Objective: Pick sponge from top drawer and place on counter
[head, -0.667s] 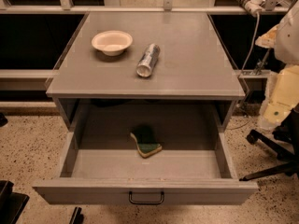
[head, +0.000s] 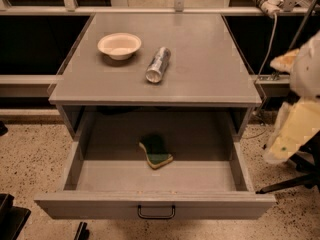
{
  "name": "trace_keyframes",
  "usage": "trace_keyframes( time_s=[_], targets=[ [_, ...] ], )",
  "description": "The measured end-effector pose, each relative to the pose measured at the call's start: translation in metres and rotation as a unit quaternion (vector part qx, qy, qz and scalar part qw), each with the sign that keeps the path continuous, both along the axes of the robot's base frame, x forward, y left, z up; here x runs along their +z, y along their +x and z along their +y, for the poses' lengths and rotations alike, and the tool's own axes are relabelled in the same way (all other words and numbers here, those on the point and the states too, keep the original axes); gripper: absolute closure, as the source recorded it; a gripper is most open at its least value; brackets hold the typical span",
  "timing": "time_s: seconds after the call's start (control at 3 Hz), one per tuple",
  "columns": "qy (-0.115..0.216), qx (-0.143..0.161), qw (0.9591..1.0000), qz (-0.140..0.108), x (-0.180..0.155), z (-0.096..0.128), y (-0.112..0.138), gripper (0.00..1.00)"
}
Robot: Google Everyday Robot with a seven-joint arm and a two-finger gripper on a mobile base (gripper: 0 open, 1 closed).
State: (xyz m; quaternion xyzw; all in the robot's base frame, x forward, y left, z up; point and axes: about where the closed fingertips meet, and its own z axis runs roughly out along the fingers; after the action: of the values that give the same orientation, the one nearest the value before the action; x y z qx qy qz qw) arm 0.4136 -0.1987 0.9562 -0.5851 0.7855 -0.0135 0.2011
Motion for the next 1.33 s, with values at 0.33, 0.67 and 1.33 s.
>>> trace_keyframes(
  time_s=[0.33,0.67,1.33],
  targets=[
    [0.099,-0.033,0.9940,0.031,-0.066,0.030,-0.015,0.00],
    [0.141,-0.051,0.9880,0.039,-0.089,0.046,-0.019,0.00],
    [0.161,-0.089,0.9826,0.026,-0.103,0.036,0.001,0.00]
  ],
)
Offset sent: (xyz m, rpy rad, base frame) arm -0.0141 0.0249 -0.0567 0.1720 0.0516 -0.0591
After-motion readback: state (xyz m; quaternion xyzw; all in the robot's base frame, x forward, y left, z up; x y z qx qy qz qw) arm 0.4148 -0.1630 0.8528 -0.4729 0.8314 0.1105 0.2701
